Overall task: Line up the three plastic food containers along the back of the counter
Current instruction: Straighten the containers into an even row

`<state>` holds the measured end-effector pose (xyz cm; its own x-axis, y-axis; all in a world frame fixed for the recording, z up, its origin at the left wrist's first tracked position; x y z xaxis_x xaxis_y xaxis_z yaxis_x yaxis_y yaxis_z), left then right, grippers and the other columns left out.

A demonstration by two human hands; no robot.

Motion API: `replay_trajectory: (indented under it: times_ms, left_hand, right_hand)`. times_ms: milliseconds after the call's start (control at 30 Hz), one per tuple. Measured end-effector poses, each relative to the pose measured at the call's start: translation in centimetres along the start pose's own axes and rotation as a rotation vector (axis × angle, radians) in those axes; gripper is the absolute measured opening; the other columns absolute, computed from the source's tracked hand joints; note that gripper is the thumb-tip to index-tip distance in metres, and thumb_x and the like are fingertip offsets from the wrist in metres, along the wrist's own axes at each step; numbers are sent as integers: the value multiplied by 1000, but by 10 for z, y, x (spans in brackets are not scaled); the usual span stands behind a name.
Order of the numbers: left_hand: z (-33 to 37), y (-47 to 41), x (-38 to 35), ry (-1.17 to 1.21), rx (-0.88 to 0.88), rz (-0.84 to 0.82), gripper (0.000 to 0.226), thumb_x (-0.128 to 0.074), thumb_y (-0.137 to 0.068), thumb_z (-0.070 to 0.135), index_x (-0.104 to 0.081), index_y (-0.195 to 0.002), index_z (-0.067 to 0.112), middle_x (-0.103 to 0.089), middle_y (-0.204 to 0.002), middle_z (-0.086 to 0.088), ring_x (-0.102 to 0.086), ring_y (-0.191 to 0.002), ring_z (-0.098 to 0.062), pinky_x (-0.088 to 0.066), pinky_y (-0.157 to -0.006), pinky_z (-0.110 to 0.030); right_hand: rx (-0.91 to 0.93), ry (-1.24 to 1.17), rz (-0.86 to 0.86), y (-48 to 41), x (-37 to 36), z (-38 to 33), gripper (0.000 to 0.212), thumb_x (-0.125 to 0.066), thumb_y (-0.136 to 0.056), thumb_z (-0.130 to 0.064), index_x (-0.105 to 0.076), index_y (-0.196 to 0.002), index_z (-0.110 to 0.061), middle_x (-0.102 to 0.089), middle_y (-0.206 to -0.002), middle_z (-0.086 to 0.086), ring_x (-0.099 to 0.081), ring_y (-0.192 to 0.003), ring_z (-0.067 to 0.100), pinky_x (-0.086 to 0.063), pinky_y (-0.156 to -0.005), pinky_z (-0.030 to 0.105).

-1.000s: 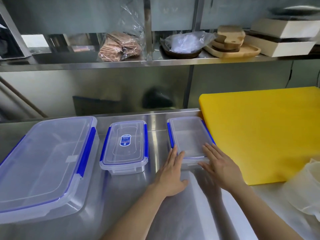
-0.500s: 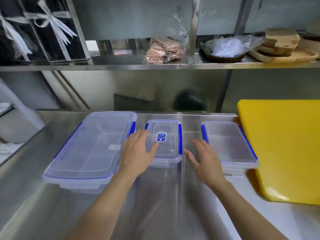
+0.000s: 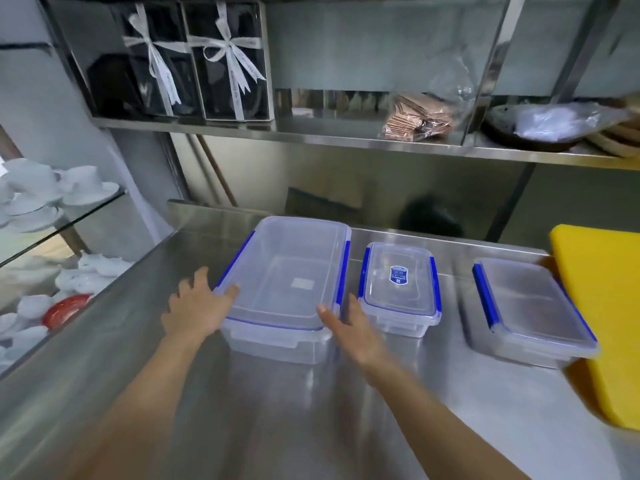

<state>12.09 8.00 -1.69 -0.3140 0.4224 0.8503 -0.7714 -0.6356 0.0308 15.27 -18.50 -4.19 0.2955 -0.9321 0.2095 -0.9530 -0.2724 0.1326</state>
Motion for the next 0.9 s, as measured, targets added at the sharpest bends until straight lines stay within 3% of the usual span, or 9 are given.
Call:
replay_trajectory:
  times_ms: [100, 200, 300, 400, 500, 567, 900]
  left_hand:
    - [-20, -6, -14, 261, 13, -181, 74, -59, -81, 48, -25, -141, 22, -36, -145, -17, -37, -130, -35, -32, -107, -47]
    - [-31, 0, -27, 500, 3, -256, 53, -59, -83, 44, -42, -129, 25, -57, -126, -3, -53, -112, -25, -42, -97, -45]
    - [-42, -3, -32, 650, 53, -235, 39, -56, -84, 46, -44, -119, 35, -62, -106, 7, -58, -93, -20, -46, -83, -43]
    - [-53, -16, -30, 658, 56, -212, 31, -54, -84, 45, -44, -113, 38, -63, -104, 3, -59, -89, -23, -48, -82, -43]
    - [-63, -26, -25, 649, 31, -181, 29, -55, -84, 46, -44, -110, 41, -63, -103, 3, -59, -84, -21, -47, -75, -40]
    - [-70, -34, -21, 637, 28, -177, 34, -54, -84, 46, -43, -115, 40, -63, -104, 2, -59, -85, -22, -46, -74, -40]
    - [-76, -44, -20, 639, 11, -146, 44, -47, -89, 43, -34, -130, 31, -59, -112, -2, -56, -98, -27, -44, -86, -41]
  right_hand:
    - [-26, 63, 53, -5, -18, 4, 64, -61, -84, -38, -32, -137, -17, -48, -130, -1, -44, -122, 19, -32, -103, 28]
    - [-20, 128, 110, -6, -32, 4, 73, -64, -81, -36, -27, -139, -13, -46, -134, 7, -51, -114, 23, -37, -105, 36]
    - [-21, 167, 122, -10, -43, 3, 75, -65, -81, -37, -26, -140, -11, -47, -132, 14, -51, -98, 18, -43, -100, 40]
    - [-16, 168, 113, -14, -56, -2, 70, -64, -81, -39, -31, -137, -13, -49, -123, 6, -53, -98, 17, -45, -95, 36]
    - [16, 156, 101, -18, -70, -7, 72, -63, -82, -38, -27, -139, -15, -47, -135, 8, -54, -113, 22, -42, -103, 44]
    - [28, 183, 107, -21, -78, -10, 73, -63, -82, -40, -26, -140, -14, -46, -136, 9, -54, -111, 22, -43, -103, 44]
    - [-5, 259, 80, -29, -92, -9, 78, -59, -82, -46, -20, -140, -12, -39, -141, 8, -50, -118, 23, -45, -101, 40]
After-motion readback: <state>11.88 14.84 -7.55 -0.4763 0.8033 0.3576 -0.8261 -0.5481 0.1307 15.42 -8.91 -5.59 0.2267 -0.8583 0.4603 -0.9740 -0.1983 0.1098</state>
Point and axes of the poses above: each hand's wrist, its own y-axis away from the middle knuckle, its own x-axis out of the back of the hand, z = x × y, the point moved 7 cm from there along -y, towards the middle knuckle
